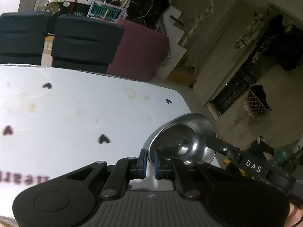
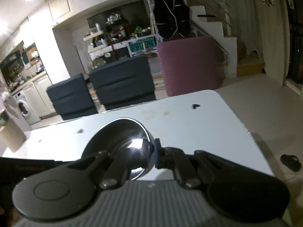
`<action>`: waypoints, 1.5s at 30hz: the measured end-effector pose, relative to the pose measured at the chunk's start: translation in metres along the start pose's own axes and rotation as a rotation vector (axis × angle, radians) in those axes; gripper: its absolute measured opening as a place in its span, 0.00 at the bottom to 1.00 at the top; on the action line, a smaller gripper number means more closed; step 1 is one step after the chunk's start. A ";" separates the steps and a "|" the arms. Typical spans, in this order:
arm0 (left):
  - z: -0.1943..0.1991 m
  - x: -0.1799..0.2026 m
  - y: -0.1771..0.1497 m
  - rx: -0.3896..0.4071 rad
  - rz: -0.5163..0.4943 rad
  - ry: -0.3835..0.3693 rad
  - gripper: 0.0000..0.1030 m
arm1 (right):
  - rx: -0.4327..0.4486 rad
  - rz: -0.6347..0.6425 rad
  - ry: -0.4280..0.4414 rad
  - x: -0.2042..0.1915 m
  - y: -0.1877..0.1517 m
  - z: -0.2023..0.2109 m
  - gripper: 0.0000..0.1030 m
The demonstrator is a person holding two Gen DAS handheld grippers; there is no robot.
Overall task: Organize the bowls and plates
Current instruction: 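Lift the round steel bowl with both grippers and carry it over the trays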
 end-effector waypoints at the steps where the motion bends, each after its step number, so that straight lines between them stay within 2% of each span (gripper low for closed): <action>1: 0.010 -0.004 -0.003 0.002 -0.004 0.002 0.07 | 0.000 -0.003 0.007 -0.008 -0.003 0.006 0.07; 10: 0.076 -0.039 -0.028 -0.006 -0.015 0.024 0.07 | -0.041 0.001 0.055 -0.062 -0.026 0.032 0.07; 15: 0.086 -0.056 -0.046 -0.019 -0.011 0.016 0.08 | -0.081 -0.027 0.053 -0.074 -0.042 0.032 0.07; 24: 0.056 -0.072 -0.083 -0.099 0.056 -0.009 0.08 | -0.145 -0.025 0.004 -0.076 -0.068 0.025 0.08; 28: 0.048 -0.069 -0.092 -0.119 0.026 -0.009 0.09 | -0.165 -0.022 -0.028 -0.074 -0.073 0.021 0.09; 45: 0.028 -0.063 -0.098 -0.161 -0.017 0.015 0.09 | -0.270 -0.059 -0.098 -0.067 -0.081 -0.025 0.08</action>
Point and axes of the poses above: each gripper's, at about its wrist camera, not at the fingertips, and z roughly against the way its jaws point, x to its right, y to its top, the point moved 2 cm from there along -z, roughly the way its jaws point, and after that the axes turned 1 degree about z, right-handed, at the moved point
